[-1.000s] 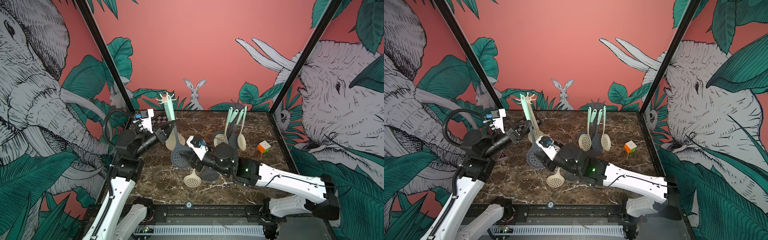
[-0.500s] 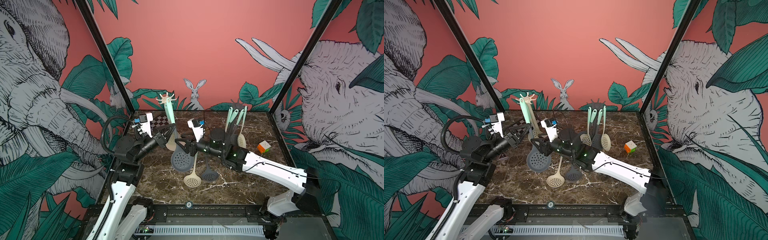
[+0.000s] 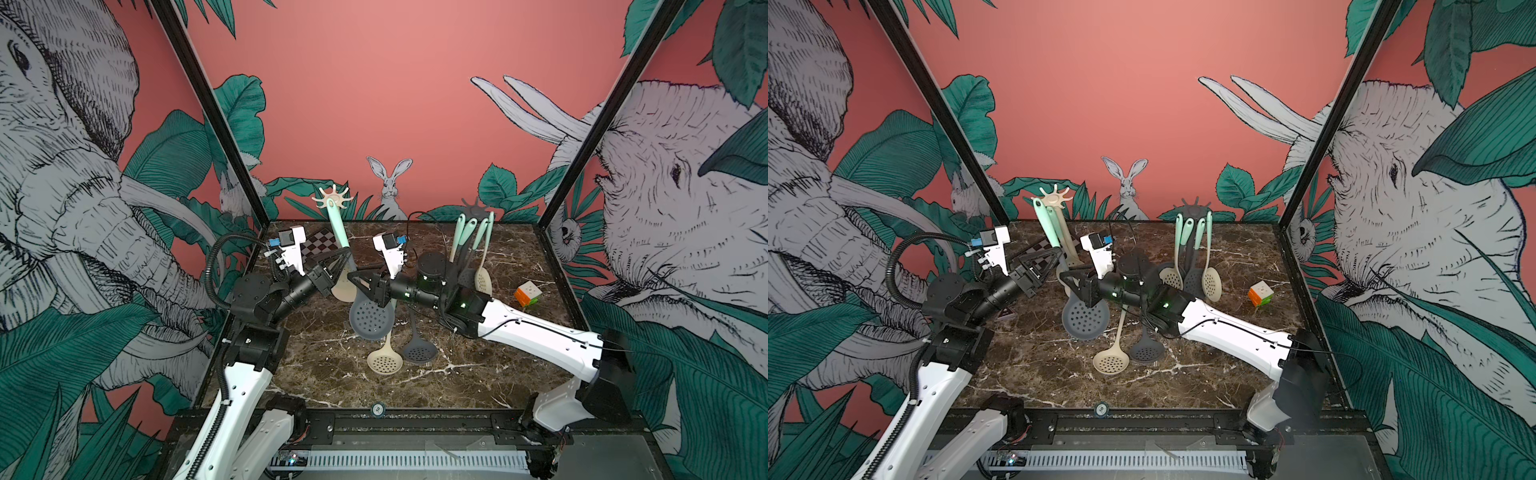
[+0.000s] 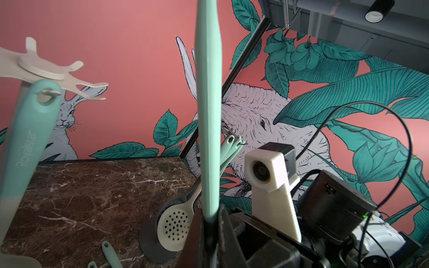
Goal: Hang the skimmer on the kitchen utensil rack
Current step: Pick up the skimmer from the center of the board.
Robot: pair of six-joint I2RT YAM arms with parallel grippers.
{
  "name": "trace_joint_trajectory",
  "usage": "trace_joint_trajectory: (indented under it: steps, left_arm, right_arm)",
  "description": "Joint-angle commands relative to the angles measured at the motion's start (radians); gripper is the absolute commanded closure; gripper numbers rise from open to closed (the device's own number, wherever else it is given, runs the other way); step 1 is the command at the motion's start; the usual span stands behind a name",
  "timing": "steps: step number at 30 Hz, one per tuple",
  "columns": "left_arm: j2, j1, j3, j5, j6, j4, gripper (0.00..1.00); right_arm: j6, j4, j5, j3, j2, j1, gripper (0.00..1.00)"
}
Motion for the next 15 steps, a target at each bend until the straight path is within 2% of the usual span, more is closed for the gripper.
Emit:
trace_joint_trajectory:
  steps: [1, 4, 8, 9, 14, 15]
  left_arm:
    - [-0.025, -0.005, 0.025, -0.008, 0.038, -0.039, 1.00]
    - [-0.026, -0.004, 0.027, -0.010, 0.040, -0.037, 1.00]
    - [-0.036, -0.005, 0.037, -0.019, 0.056, -0.056, 1.00]
    - [-0.041, -0.004, 0.042, -0.022, 0.067, -0.071, 0.95]
    - [-0.086, -0.005, 0.060, -0.056, 0.129, -0.156, 0.58]
    - [-0.099, -0.004, 0.063, -0.097, 0.147, -0.182, 0.54]
  right_arm:
    - [-0.023, -0.019, 0.045, 0.048, -0.008, -0.013, 0.81]
    - [-0.039, -0.033, 0.037, 0.055, -0.009, -0.014, 0.99]
    - [-0.050, -0.027, 0.023, 0.038, -0.020, -0.024, 1.00]
    - [-0.053, -0.019, 0.012, 0.032, -0.021, -0.031, 1.00]
    - [-0.049, 0.003, -0.061, 0.010, -0.024, -0.092, 1.00]
    - [-0.033, 0.021, -0.089, -0.004, -0.020, -0.110, 1.00]
